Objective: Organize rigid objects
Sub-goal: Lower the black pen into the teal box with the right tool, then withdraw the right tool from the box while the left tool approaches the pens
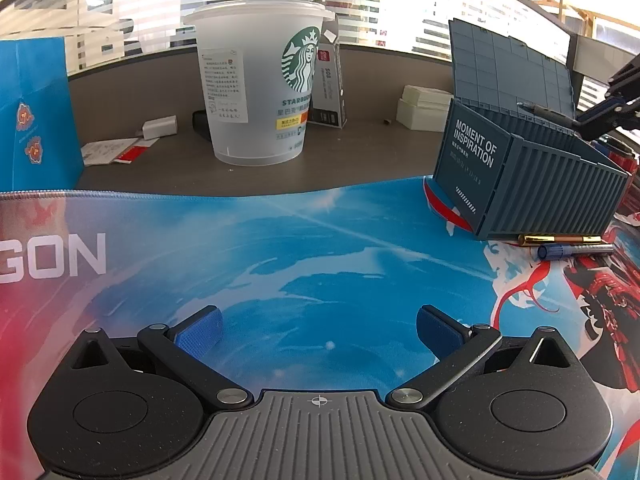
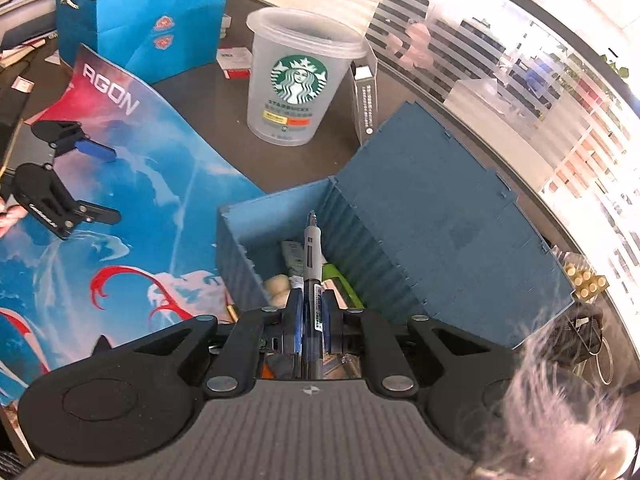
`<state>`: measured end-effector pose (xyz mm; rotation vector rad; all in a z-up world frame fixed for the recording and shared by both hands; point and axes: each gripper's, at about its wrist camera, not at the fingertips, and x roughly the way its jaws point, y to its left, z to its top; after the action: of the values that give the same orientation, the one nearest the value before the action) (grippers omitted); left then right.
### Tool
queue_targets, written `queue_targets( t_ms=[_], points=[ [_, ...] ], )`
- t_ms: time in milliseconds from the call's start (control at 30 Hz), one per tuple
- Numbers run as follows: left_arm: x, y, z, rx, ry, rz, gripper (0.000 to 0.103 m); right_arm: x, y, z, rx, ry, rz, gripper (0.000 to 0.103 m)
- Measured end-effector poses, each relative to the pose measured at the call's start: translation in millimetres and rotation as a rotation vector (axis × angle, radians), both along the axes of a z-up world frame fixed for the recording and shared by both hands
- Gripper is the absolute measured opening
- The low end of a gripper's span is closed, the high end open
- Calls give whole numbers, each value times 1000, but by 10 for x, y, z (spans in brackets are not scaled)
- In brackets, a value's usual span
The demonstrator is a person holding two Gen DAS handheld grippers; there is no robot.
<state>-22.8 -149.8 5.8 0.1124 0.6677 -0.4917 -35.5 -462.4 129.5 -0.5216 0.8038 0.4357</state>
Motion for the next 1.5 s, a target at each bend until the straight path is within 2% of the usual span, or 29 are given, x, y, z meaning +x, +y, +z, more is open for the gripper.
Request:
queue_targets(
  t_ms=[333, 533, 833, 900, 933, 967, 1033, 1167, 1267, 1367, 1500],
  points=[
    [-6, -10, 7, 16, -3, -1, 103, 402, -169, -228, -35, 97, -9, 9],
    [-7, -17, 9, 18, -3, -1, 103, 526, -136, -341, -13, 139, 17, 9],
    [-8, -21, 9, 23, -4, -2, 103, 642, -121, -437, 17, 154, 7, 9],
    [-8, -20, 9, 23, -4, -2, 103, 649, -139, -452, 15, 147, -9, 12],
    [-9, -16, 9, 23, -4, -2, 103, 645, -153, -449, 24, 146, -16, 16],
    [-10, -15, 9, 23, -4, -2, 103, 629, -168, -433, 41, 136, -23, 23],
    [-9, -19, 9, 23, -4, -1, 103, 572, -188, -374, 59, 97, -29, 28],
    [-9, -17, 9, 23, -4, -1, 103, 305, -206, -168, 133, 11, -15, 28],
    [-10, -15, 9, 23, -4, -1, 103, -17, -187, -61, 216, -10, 30, 28],
    [-10, -14, 9, 23, -4, -1, 103, -311, -157, -132, 271, 13, 66, 28],
    [-10, -15, 9, 23, -4, -1, 103, -550, -129, -416, 250, 48, 42, 28]
  ],
)
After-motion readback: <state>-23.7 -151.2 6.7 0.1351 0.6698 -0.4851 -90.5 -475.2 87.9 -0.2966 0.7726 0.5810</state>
